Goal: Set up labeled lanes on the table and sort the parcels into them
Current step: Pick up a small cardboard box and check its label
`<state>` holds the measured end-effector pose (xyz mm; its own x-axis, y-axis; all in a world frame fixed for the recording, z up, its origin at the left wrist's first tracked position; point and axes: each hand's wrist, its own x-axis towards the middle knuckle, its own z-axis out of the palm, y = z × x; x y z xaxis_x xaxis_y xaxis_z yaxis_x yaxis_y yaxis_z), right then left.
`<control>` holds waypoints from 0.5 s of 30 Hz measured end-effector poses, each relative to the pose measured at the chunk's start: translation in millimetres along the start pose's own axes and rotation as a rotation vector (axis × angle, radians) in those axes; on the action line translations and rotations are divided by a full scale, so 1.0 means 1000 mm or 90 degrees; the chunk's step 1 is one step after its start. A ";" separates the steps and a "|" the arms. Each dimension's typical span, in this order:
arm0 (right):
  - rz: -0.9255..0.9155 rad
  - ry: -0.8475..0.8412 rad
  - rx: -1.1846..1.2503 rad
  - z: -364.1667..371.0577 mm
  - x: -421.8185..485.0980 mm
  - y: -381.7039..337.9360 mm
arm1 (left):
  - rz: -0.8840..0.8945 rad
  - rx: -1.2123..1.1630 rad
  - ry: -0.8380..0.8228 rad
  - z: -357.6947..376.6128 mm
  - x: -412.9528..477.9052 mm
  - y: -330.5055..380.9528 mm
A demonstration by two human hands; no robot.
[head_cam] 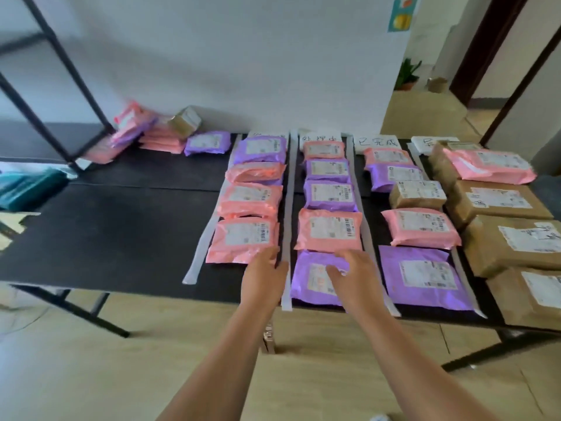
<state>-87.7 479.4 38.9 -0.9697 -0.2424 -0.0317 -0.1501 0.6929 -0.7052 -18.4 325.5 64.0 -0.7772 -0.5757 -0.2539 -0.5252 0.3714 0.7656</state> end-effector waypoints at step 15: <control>-0.134 -0.095 0.046 0.166 -0.025 -0.199 | -0.074 -0.070 0.134 -0.206 0.033 -0.131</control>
<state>-1.2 235.2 62.3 -0.8786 -0.4770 0.0204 -0.3260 0.5683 -0.7555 96.3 107.4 77.2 -0.6190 -0.7529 -0.2235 -0.5568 0.2200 0.8010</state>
